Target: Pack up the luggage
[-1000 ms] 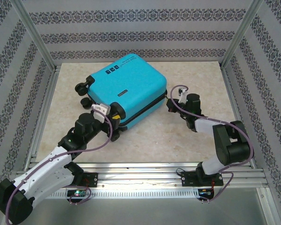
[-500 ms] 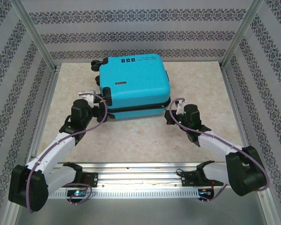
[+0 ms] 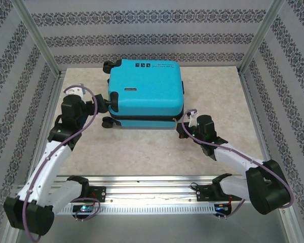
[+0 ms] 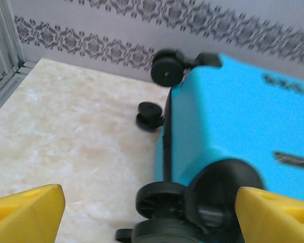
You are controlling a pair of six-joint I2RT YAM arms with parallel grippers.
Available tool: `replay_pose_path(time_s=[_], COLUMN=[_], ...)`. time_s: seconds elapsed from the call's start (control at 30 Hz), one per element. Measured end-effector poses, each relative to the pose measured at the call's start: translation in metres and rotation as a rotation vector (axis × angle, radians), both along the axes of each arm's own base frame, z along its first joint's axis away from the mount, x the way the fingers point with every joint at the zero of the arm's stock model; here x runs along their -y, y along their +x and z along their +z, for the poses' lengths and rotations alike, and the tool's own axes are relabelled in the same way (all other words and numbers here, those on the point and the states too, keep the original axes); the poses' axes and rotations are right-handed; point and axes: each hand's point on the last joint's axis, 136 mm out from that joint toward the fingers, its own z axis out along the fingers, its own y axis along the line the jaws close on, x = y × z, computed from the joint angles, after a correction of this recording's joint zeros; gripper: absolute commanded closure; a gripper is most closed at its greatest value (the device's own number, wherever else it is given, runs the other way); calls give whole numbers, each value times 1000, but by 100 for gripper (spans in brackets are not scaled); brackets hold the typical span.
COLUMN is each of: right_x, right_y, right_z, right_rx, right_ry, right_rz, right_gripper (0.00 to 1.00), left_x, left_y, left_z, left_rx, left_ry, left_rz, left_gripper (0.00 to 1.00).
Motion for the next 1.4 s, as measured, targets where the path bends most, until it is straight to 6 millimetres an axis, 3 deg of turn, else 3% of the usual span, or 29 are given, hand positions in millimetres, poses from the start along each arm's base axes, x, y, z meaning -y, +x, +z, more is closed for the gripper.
replay_pose_path(time_s=[0.07, 0.17, 0.4, 0.5, 1.07, 1.2, 1.4], right_x=[-3, -3, -5, -4, -1, 0, 0], right_y=[1, 2, 1, 1, 3, 2, 1], right_z=[1, 1, 1, 2, 6, 4, 1], right_rx=[4, 3, 4, 6, 24, 15, 8], right_ry=[2, 1, 1, 1, -10, -14, -17], right_rz=[6, 6, 11, 10, -8, -8, -8], right_gripper=[100, 100, 100, 100, 100, 100, 100], left_x=[2, 15, 48, 53, 54, 57, 54], left_y=[-6, -8, -3, 1, 34, 38, 26], left_z=[6, -3, -92, -105, -101, -82, -41], left_rx=[9, -28, -256, -291, -227, -175, -61], left_ry=[-59, -170, -433, -491, -583, -607, -624], left_rz=[-1, -35, -78, -71, -47, -70, -98], left_gripper=[12, 12, 12, 11, 11, 11, 10])
